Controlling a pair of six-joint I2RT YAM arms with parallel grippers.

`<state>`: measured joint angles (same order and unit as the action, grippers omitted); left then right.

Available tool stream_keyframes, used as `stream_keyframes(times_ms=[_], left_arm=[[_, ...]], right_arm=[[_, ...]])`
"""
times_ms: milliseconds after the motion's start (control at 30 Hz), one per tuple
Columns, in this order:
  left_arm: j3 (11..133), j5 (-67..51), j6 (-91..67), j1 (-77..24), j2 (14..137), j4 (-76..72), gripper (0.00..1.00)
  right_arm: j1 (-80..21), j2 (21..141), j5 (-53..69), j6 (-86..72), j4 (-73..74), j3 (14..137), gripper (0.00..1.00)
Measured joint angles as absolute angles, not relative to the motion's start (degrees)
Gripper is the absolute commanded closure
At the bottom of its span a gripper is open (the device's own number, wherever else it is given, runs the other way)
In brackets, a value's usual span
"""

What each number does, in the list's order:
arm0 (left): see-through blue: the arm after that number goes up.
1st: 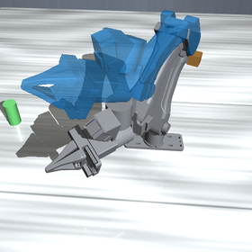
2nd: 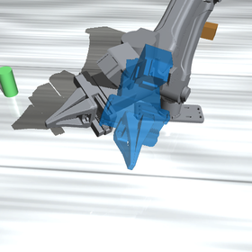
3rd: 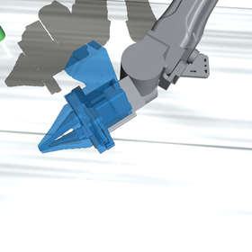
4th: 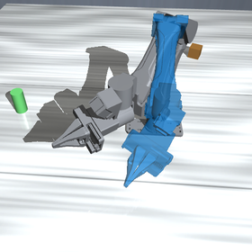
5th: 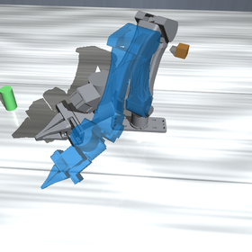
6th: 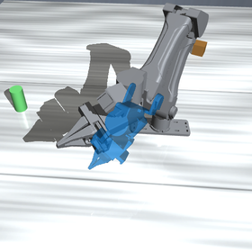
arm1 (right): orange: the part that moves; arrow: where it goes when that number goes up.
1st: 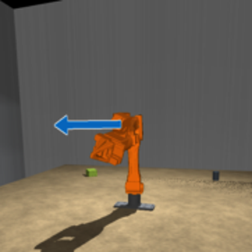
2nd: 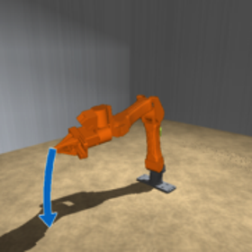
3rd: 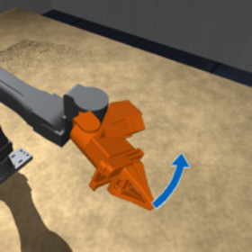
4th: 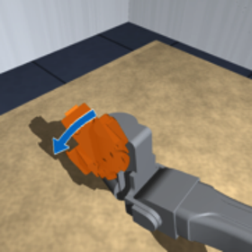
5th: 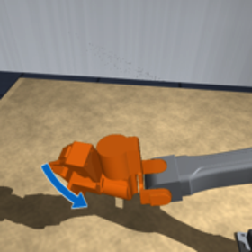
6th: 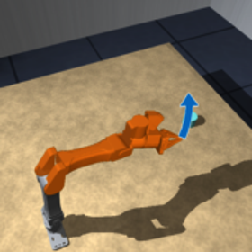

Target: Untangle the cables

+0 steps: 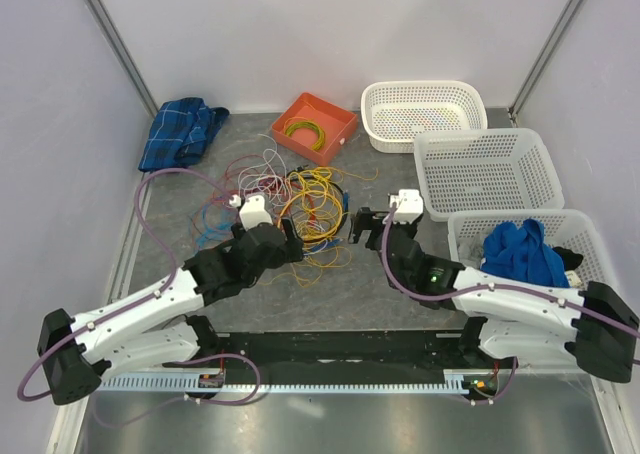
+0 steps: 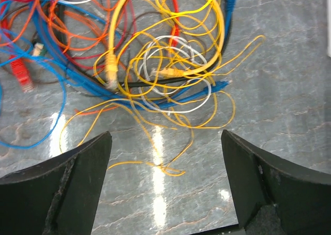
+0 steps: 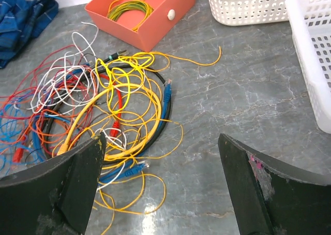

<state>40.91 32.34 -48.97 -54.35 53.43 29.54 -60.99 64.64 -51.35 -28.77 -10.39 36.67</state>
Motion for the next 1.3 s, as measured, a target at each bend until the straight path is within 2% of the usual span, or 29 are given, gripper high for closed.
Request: stream_keyframes(times_ms=[100,233,367,467,700,933,1033,1067,1133,1167,1233,1300], left_arm=[[41.43,30.94,-47.35,-54.35,55.51,26.79,0.09],[47.03,29.87,-43.90,-54.22,66.06,22.61,0.12],[56.60,29.17,-40.97,-52.88,80.79,19.27,0.22],[60.25,26.63,-40.42,-50.06,88.07,17.50,0.25],[60.99,20.75,-40.45,-39.48,95.42,15.49,0.26],[63.24,18.06,-40.45,-39.03,100.86,14.20,0.26],[63.83,17.50,-40.45,-39.00,103.72,14.17,0.35],[64.14,17.39,-40.42,-38.96,104.84,14.17,0.45],[64.58,17.54,-40.36,-38.83,106.24,14.24,0.56],[64.82,17.26,-40.34,-38.68,106.28,14.31,0.67],[65.01,16.45,-40.27,-38.41,106.28,14.48,0.72],[64.99,16.32,-40.36,-38.33,106.00,15.03,0.83]], right_arm=[[-61.01,59.27,-50.57,-28.86,-9.28,34.06,0.02],[-61.01,52.93,-49.78,-29.17,-9.50,29.89,0.02],[-61.01,52.21,-49.15,-29.69,-9.78,27.14,0.02],[-61.01,52.71,-48.40,-30.24,-10.00,25.80,0.02],[-61.01,53.43,-46.57,-30.30,-12.86,23.03,0.02],[-61.01,54.02,-46.30,-30.22,-16.05,20.71,0.02],[-60.99,55.16,-46.09,-30.22,-16.71,20.16,0.02],[-61.01,55.57,-46.06,-30.22,-16.86,20.12,0.02],[-61.01,56.23,-46.00,-30.22,-17.15,20.05,0.02],[-61.01,56.45,-46.00,-30.20,-17.26,20.05,0.02],[-61.01,56.82,-46.04,-30.15,-17.54,20.05,0.02],[-61.01,57.19,-46.06,-30.02,-17.65,20.05,0.02]])
